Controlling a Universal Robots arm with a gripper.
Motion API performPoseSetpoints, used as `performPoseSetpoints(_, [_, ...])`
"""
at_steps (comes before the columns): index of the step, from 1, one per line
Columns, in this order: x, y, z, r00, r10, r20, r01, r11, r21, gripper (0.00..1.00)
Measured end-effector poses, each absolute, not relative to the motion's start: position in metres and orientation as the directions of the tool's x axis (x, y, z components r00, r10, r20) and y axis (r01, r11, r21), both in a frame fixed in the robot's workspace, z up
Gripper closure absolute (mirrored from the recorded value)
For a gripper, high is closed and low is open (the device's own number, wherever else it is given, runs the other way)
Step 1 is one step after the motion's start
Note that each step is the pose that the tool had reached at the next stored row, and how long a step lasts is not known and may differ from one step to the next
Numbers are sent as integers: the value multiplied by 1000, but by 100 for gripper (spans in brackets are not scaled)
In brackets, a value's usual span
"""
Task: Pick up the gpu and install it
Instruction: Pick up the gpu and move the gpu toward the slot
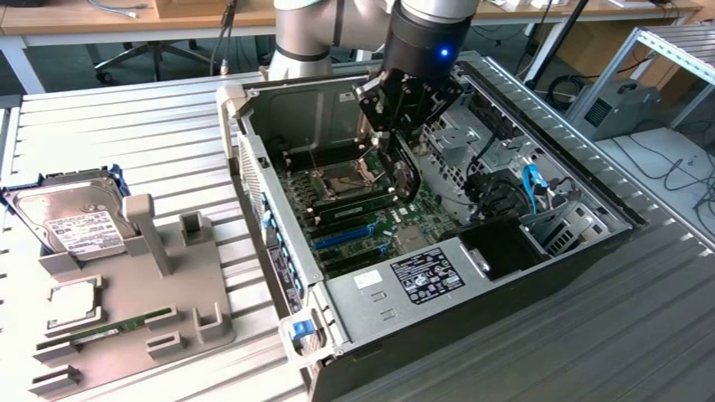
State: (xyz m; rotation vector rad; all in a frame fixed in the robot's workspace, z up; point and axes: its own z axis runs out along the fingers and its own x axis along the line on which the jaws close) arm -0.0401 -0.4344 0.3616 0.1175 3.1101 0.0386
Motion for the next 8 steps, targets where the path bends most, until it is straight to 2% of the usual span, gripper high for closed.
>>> performPoseSetpoints(8, [-32, -434, 361, -997, 76, -28, 75, 997, 26, 74])
